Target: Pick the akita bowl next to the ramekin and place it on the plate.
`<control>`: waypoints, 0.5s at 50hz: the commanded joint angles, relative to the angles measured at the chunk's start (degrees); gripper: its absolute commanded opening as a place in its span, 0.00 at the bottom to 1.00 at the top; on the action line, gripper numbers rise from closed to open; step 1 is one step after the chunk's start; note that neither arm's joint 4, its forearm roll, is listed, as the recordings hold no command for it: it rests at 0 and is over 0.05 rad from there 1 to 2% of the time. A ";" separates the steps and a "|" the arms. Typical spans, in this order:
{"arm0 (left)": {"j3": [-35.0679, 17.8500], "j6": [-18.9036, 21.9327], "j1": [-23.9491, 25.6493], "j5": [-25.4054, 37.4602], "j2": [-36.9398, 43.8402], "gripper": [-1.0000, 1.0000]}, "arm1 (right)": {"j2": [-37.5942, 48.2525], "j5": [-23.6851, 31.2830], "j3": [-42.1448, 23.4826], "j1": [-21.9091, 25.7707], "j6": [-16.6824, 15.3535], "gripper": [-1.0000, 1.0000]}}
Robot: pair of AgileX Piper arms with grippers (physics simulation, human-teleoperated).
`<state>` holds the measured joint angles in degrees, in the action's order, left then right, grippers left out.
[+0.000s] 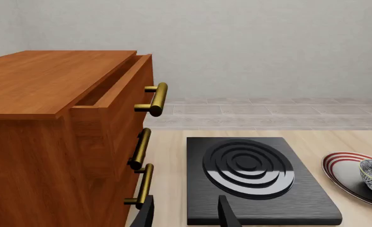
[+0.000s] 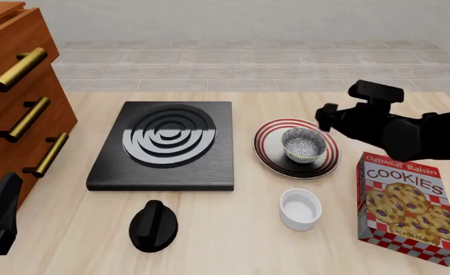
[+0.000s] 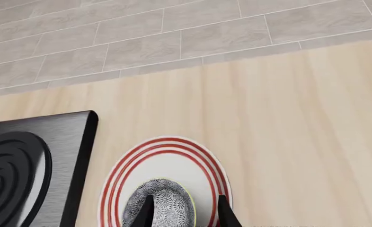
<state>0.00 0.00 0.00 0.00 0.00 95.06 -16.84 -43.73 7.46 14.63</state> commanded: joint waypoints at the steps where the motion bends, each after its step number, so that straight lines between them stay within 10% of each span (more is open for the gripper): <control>1: 0.00 0.00 0.00 0.00 0.00 1.00 | -3.13 1.22 0.70 -0.21 0.14 1.00; 25: 0.00 0.00 0.00 0.00 0.00 1.00 | -9.16 3.19 2.89 -0.97 0.09 1.00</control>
<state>0.00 0.00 0.00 0.00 0.00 88.11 -14.46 -41.53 6.73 14.65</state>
